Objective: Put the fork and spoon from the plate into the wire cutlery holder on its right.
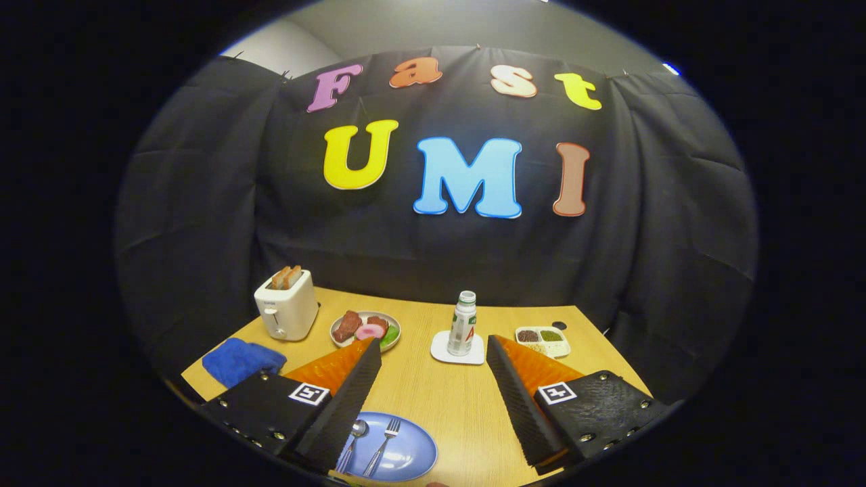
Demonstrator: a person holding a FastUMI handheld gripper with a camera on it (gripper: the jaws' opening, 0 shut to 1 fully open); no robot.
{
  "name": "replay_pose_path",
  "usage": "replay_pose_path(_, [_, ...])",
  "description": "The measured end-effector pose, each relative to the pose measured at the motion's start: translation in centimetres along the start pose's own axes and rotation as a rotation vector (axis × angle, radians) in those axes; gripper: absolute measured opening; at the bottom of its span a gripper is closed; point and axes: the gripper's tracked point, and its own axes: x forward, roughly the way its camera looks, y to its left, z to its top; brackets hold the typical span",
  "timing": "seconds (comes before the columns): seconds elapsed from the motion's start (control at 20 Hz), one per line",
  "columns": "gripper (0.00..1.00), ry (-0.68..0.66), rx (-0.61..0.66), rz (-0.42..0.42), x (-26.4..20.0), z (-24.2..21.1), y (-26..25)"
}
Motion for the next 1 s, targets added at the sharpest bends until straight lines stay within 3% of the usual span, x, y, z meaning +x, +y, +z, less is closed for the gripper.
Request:
replay_pose_path(0.6, [0.96,0.537,0.031,0.104,2.3,-15.0,4.1])
replay_pose_path(1.0, [0.96,0.775,-0.023,0.141,1.6,-22.2,6.1])
